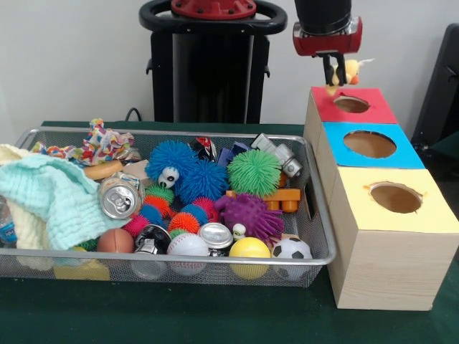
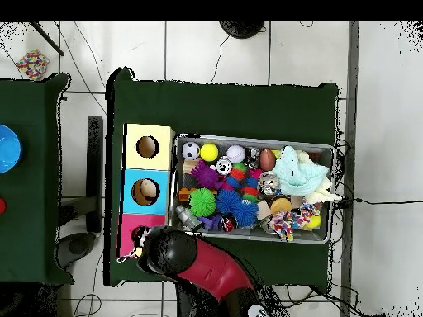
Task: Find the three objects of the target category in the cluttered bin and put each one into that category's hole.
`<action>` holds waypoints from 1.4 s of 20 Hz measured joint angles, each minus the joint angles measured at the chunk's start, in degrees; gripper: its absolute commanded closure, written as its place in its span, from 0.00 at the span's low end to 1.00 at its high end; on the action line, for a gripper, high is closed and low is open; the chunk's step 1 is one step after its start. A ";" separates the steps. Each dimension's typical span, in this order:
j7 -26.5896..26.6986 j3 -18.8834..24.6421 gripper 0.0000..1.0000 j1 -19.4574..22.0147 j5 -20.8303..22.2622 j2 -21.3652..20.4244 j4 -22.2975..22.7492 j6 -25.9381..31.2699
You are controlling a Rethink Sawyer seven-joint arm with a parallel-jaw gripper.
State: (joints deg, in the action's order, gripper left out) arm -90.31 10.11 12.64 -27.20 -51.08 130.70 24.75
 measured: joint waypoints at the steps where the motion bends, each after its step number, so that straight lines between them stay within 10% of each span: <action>1: 0.00 0.76 1.00 0.46 -0.19 0.10 0.32 -0.86; 14: -0.01 14.41 1.00 10.66 -0.78 3.24 6.01 -17.69; 28: -3.10 20.32 1.00 12.73 -0.81 6.70 8.59 -18.27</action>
State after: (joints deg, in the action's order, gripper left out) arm -93.41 30.43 25.37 -28.02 -44.38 139.28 6.48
